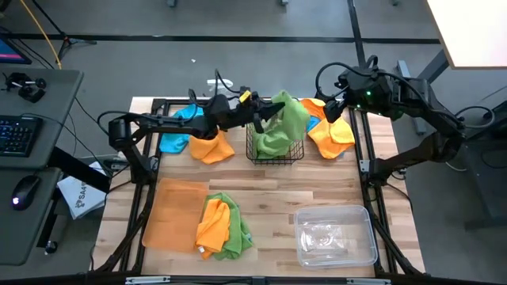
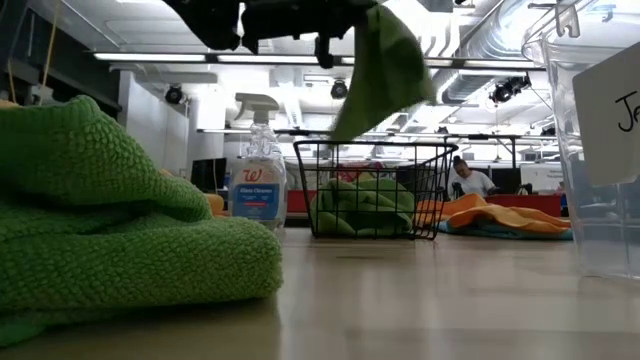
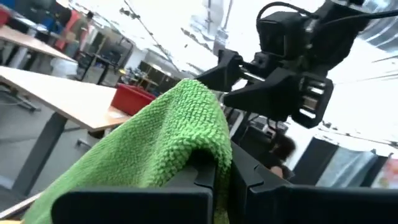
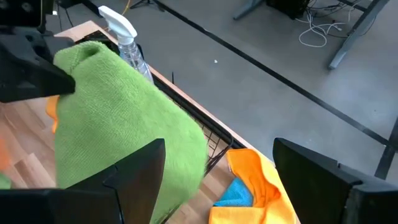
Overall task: Sort microfiber towel by color & place in baskets
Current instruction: Put the top green microfiber cloth into the mesh basket
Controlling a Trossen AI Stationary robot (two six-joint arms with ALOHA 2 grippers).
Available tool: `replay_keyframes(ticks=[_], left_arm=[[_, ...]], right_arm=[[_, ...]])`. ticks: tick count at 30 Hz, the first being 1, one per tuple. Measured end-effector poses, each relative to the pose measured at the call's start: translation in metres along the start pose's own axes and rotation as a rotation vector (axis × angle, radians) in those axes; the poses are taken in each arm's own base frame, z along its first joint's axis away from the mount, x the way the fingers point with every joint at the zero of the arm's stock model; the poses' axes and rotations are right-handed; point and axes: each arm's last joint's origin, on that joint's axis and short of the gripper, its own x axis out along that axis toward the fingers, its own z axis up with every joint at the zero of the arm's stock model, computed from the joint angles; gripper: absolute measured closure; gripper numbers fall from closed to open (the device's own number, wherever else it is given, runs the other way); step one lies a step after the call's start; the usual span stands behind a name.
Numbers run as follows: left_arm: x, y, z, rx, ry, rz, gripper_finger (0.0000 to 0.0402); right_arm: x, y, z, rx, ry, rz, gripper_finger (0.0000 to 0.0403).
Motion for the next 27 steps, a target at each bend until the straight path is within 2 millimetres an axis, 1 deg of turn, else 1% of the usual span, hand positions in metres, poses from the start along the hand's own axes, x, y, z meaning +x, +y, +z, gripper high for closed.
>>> replay_keyframes(ticks=[3,6,12,17,19,21,23,27], left_arm=[[-0.001,0.004,0.001,0.016,0.034,-0.005,0.0402],[-0.002,0.011,-0.002,0.028,0.118,0.013,0.0402],[-0.014,0.035,-0.023,0.057,0.417,0.207,0.0402],[-0.025,0.050,-0.035,0.132,0.548,0.401,0.0402],[-0.027,0.054,-0.041,0.135,0.580,0.444,0.0401],[-0.026,0.055,-0.047,0.124,0.592,0.444,0.0398],[-0.025,0.053,-0.052,0.122,0.609,0.425,0.0386],[-0.024,0.044,-0.058,0.176,0.641,0.373,0.0340]], right_arm=[[0.000,0.000,0.000,0.000,-0.001,-0.003,0.0108],[0.000,-0.001,0.000,-0.001,-0.008,-0.025,0.0108],[0.000,-0.001,-0.001,-0.003,0.001,-0.031,0.0108],[0.000,-0.001,-0.001,-0.003,0.007,-0.033,0.0108],[0.000,-0.001,-0.001,-0.004,0.007,-0.033,0.0108],[0.000,-0.001,-0.001,-0.006,0.007,-0.033,0.0108],[0.000,-0.001,-0.001,-0.001,0.007,-0.033,0.0108],[0.000,-0.001,-0.001,-0.002,0.007,-0.033,0.0108]])
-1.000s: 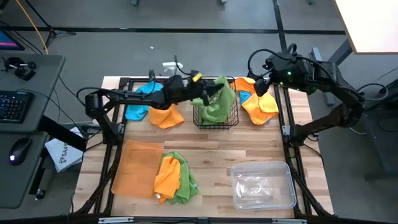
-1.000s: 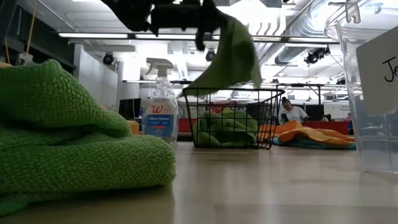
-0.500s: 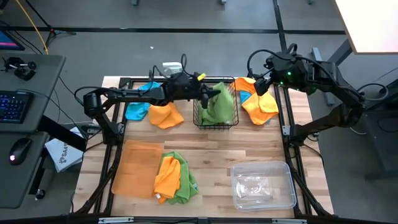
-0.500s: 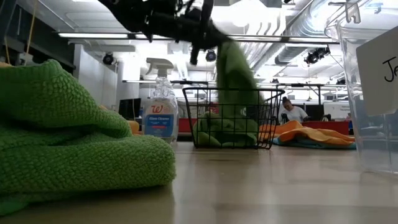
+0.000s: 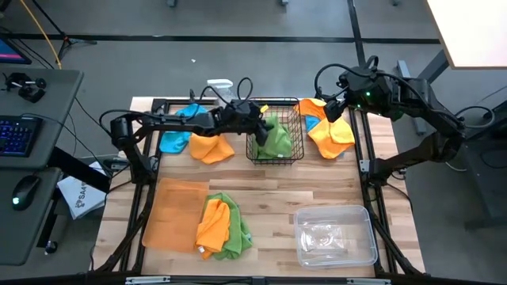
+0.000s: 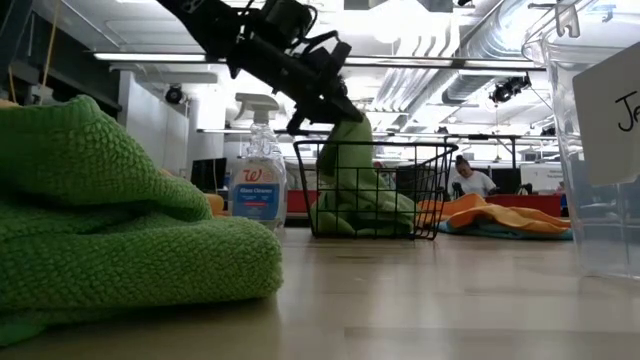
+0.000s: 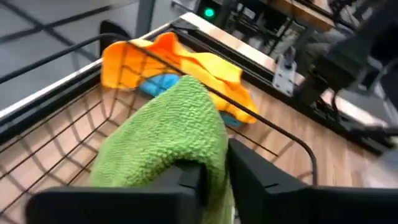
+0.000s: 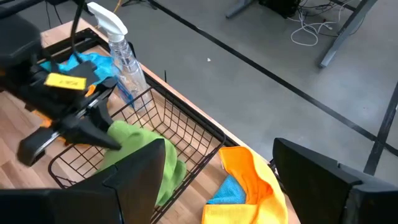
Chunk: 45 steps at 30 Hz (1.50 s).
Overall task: Sort microfiber towel by color & place in baskets
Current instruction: Put the top green microfiber cloth into the mesh basket
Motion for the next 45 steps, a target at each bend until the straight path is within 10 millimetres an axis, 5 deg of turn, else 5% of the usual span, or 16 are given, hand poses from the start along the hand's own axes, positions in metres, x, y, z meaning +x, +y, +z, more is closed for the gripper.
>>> replay_keyframes(ticks=[11,16,25,38,45], left_arm=[[-0.028,-0.034,0.028,0.075,0.266,-0.039,0.0192],[-0.043,-0.049,0.039,0.084,0.403,-0.151,0.0179],[-0.055,-0.057,0.022,0.065,0.608,-0.101,0.0179],[-0.018,-0.036,0.060,-0.014,0.165,-0.054,0.0179],[0.002,-0.003,0.032,0.179,0.323,0.279,0.0179]], right_arm=[[0.000,0.000,0.000,0.000,0.000,0.000,0.0108],[0.000,0.000,0.000,-0.001,0.000,-0.001,0.0108],[0.000,0.000,0.000,-0.008,-0.002,-0.006,0.0108],[0.006,0.002,0.002,-0.018,-0.012,-0.080,0.0108],[0.020,0.012,0.002,-0.043,0.034,-0.093,0.0108]])
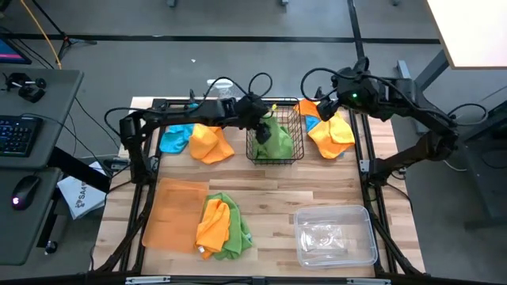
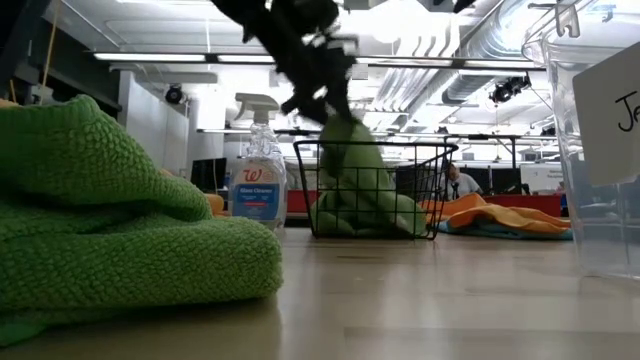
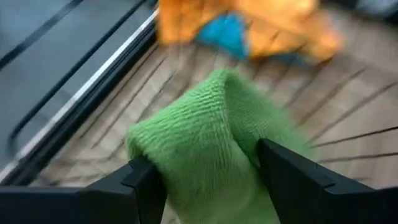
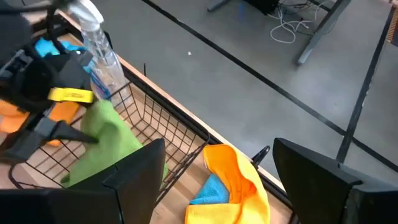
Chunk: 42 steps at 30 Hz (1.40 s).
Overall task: Sort microfiber towel by color & place in baskets
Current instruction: Put the top green microfiber cloth into the mesh basket, then adjust the green microfiber cloth into the bin
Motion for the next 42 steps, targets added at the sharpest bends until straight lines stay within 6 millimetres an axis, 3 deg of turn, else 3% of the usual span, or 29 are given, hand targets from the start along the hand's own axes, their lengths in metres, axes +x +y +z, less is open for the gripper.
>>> replay_keyframes(ticks=[6,9,13,17,20,23,27,30,34,39,42], left_arm=[[-0.012,0.003,-0.005,0.120,0.066,0.056,0.0179],[-0.031,0.006,0.007,0.127,-0.042,0.075,0.0179],[-0.052,0.006,0.032,0.092,-0.281,-0.026,0.0179],[-0.052,0.003,0.043,0.079,-0.402,-0.072,0.0179],[-0.041,0.001,0.040,0.115,-0.369,-0.072,0.0181],[-0.021,0.001,0.023,0.176,-0.216,-0.019,0.0205],[0.003,0.002,0.000,0.197,0.000,0.054,0.0303],[0.010,0.003,-0.006,0.197,0.042,0.065,0.0384],[0.018,0.001,-0.005,0.211,0.030,0.063,0.0397],[0.063,-0.006,-0.030,0.204,0.184,-0.043,0.0400],[0.082,-0.018,-0.034,0.182,0.207,-0.061,0.0401]], right_arm=[[0.009,0.007,0.000,-0.032,0.034,-0.012,0.0108],[0.011,0.007,0.000,-0.034,0.034,-0.030,0.0108],[0.011,0.005,0.000,-0.033,0.031,-0.044,0.0108],[0.010,0.004,-0.001,-0.044,0.045,-0.050,0.0108],[0.010,0.004,-0.003,-0.053,0.059,-0.055,0.0108],[0.010,0.003,-0.004,-0.063,0.073,-0.060,0.0108],[0.010,0.002,-0.006,-0.068,0.081,-0.070,0.0108],[0.009,0.002,-0.005,-0.068,0.078,-0.077,0.0108],[0.009,0.002,-0.005,-0.068,0.074,-0.087,0.0108],[0.009,0.002,-0.005,-0.059,0.074,-0.088,0.0108],[0.009,0.002,-0.005,-0.042,0.073,-0.088,0.0108]])
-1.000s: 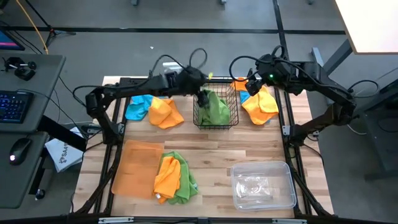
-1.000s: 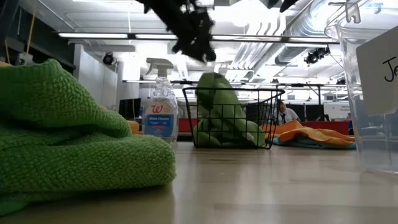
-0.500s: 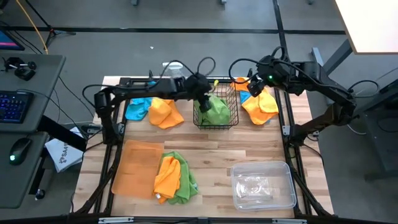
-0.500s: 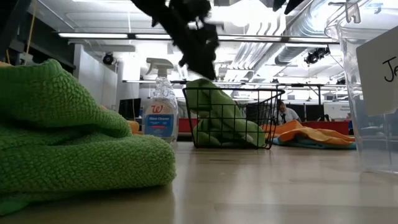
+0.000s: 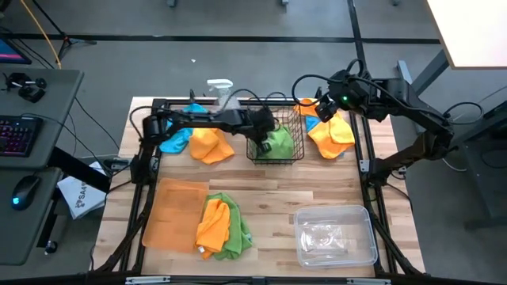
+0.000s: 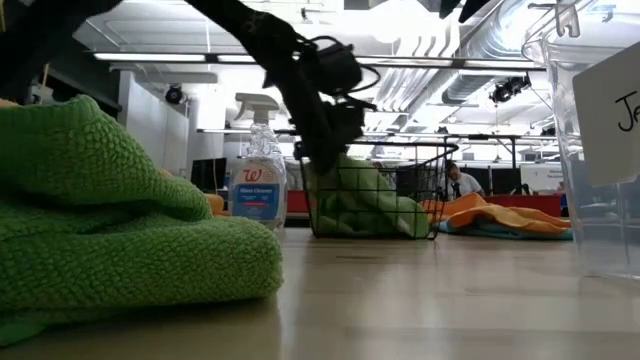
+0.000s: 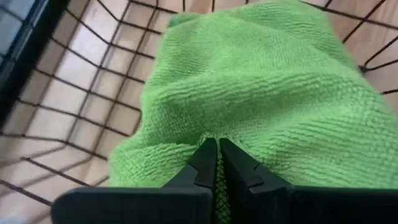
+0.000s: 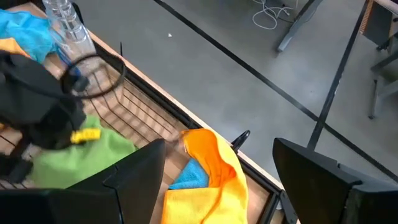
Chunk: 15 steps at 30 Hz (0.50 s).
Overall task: Sort microfiber towel by color & place in baskets
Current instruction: Adjust the green microfiber cloth into the bin
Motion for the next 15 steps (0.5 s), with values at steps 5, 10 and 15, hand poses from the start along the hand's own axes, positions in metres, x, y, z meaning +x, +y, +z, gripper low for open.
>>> replay_keyframes(ticks=[5,10,15], left_arm=[[0.021,-0.017,0.014,0.001,-0.051,-0.045,0.0401],[0.017,-0.026,0.024,-0.003,-0.097,-0.072,0.0401],[-0.016,-0.018,0.039,-0.019,-0.165,-0.053,0.0401]], right_arm=[[0.000,0.000,0.000,0.024,0.000,0.001,0.0108],[0.000,0.000,0.000,0.049,0.001,0.004,0.0108],[0.000,0.000,0.000,0.050,-0.001,0.004,0.0108]])
